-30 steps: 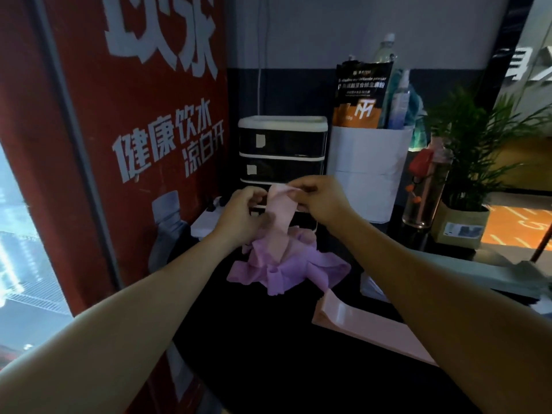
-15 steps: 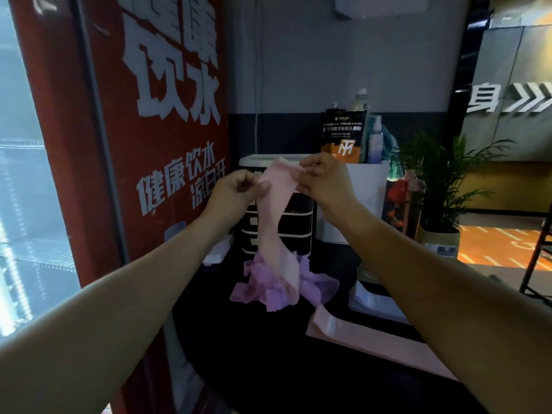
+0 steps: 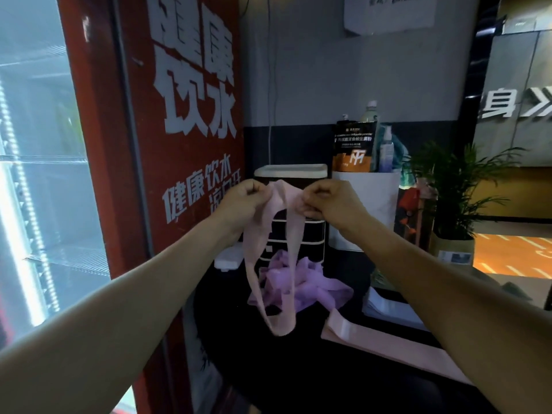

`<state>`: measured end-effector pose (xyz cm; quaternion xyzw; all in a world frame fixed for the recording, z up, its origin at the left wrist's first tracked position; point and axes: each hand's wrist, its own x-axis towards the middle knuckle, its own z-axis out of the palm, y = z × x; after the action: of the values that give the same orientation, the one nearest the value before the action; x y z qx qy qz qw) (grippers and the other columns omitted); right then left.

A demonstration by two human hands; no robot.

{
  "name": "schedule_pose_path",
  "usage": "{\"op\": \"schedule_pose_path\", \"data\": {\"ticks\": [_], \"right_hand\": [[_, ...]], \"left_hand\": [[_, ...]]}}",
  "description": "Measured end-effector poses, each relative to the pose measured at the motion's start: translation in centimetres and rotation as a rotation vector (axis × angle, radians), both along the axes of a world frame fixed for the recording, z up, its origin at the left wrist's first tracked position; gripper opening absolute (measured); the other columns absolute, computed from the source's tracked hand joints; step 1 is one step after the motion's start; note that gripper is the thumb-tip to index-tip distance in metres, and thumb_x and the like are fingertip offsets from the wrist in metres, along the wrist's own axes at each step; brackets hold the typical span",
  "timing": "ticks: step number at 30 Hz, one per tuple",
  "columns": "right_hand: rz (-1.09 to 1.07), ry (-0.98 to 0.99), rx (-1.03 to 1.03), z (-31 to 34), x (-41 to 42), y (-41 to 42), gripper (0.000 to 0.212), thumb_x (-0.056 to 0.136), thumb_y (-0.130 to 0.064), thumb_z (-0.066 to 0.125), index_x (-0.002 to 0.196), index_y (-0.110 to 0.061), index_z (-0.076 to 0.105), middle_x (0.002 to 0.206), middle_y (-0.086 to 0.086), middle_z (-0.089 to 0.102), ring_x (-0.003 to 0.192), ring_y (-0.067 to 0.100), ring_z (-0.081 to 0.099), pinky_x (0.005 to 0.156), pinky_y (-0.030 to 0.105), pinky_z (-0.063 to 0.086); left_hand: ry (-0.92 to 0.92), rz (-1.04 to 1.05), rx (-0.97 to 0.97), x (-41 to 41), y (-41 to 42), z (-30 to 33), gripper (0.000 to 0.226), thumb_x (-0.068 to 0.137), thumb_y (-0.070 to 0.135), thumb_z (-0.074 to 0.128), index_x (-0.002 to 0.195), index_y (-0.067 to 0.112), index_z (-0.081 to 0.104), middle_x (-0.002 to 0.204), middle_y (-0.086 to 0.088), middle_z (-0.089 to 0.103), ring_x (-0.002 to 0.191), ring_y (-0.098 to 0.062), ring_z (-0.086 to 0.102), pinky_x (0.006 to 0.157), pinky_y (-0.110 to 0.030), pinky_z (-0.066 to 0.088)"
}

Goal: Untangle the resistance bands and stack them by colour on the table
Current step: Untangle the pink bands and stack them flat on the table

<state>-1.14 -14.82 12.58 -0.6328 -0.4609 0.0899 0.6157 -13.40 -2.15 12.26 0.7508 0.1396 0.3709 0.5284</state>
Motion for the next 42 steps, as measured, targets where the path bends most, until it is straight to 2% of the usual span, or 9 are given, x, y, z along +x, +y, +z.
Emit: {"op": "schedule_pose_path", "data": {"ticks": [3,6,10,13,21,27,36,39,42], "right_hand": [[0.063,-0.063,-0.095,-0.4,-0.4,0.2,0.016,0.091,-0.024,0.057,0.086,-0.009,0.06,0.085,0.008,0.063,0.078,0.015,0.061,0.078,0.028,0.053],[-0.069,-0.246,-0.223,-0.9,-0.3,0.3,0.029,0.08,-0.036,0.07,0.09,-0.012,0.056,0.082,0.001,0.055,0.074,0.012,0.051,0.071,0.028,0.045],[-0.141,-0.313,-0.198,-1.2,0.1,0.3,0.021,0.079,-0.021,0.071,0.089,-0.012,0.055,0.075,-0.003,0.05,0.066,0.009,0.047,0.062,0.024,0.041],[-0.184,-0.306,-0.136,-1.3,0.5,-0.1,0.009,0.083,-0.012,0.063,0.092,-0.014,0.06,0.078,-0.006,0.056,0.077,0.013,0.056,0.075,0.032,0.051],[-0.133,-0.312,-0.125,-2.1,0.6,-0.4,0.014,0.087,-0.011,0.06,0.099,-0.015,0.065,0.097,0.003,0.065,0.092,0.018,0.063,0.089,0.037,0.053],[-0.15,-0.298,-0.082,-2.5,0.9,-1.0,0.018,0.09,-0.005,0.054,0.102,-0.011,0.066,0.095,0.001,0.064,0.085,0.01,0.06,0.078,0.02,0.05],[-0.331,-0.137,-0.063,-3.8,3.7,-2.7,0.026,0.09,0.002,0.046,0.104,-0.008,0.066,0.097,0.011,0.064,0.086,0.02,0.059,0.081,0.031,0.048],[-0.361,-0.109,-0.077,-4.3,4.1,-2.8,0.028,0.09,0.004,0.044,0.107,-0.005,0.065,0.093,0.011,0.063,0.081,0.019,0.057,0.075,0.027,0.047],[-0.358,-0.116,-0.086,-4.8,4.3,-2.7,0.028,0.09,0.004,0.045,0.106,-0.006,0.065,0.089,0.01,0.062,0.075,0.017,0.056,0.069,0.022,0.046]], "left_hand": [[-0.019,0.01,-0.009,0.0,-0.1,0.1,0.021,0.095,0.017,0.051,0.075,0.015,0.056,0.075,-0.002,0.058,0.071,-0.013,0.052,0.068,-0.026,0.044],[-0.001,0.035,0.039,-0.2,-0.1,0.0,0.019,0.094,0.015,0.052,0.076,0.016,0.057,0.077,0.0,0.058,0.073,-0.011,0.052,0.07,-0.024,0.044],[0.079,-0.096,0.086,-1.0,-0.2,-0.9,0.012,0.084,0.011,0.065,0.08,0.018,0.056,0.071,0.006,0.059,0.065,-0.003,0.054,0.059,-0.015,0.044],[0.216,-0.097,0.226,-1.3,0.1,-1.7,0.024,0.074,0.005,0.075,0.082,0.017,0.056,0.074,0.005,0.061,0.067,-0.005,0.057,0.06,-0.017,0.046],[0.349,0.022,0.494,0.1,0.0,-4.3,0.019,0.085,0.006,0.061,0.098,0.019,0.056,0.096,0.0,0.059,0.086,-0.013,0.056,0.068,-0.019,0.044],[0.491,-0.132,0.422,1.0,-0.9,-5.8,0.013,0.088,0.01,0.055,0.093,0.021,0.059,0.094,-0.008,0.064,0.087,-0.021,0.061,0.084,-0.044,0.051],[0.514,-0.173,0.187,-0.7,0.0,-6.2,0.026,0.071,0.012,0.079,0.09,0.016,0.06,0.086,0.0,0.06,0.079,-0.013,0.058,0.065,-0.021,0.048],[0.37,-0.266,-0.038,-0.8,0.1,-6.1,0.019,0.08,0.015,0.069,0.096,0.013,0.059,0.091,-0.003,0.062,0.083,-0.014,0.058,0.075,-0.026,0.048],[0.287,-0.232,-0.155,-0.5,0.0,-5.8,0.011,0.094,0.017,0.052,0.086,0.014,0.059,0.077,0.001,0.06,0.061,-0.003,0.056,0.059,-0.014,0.047]]}}
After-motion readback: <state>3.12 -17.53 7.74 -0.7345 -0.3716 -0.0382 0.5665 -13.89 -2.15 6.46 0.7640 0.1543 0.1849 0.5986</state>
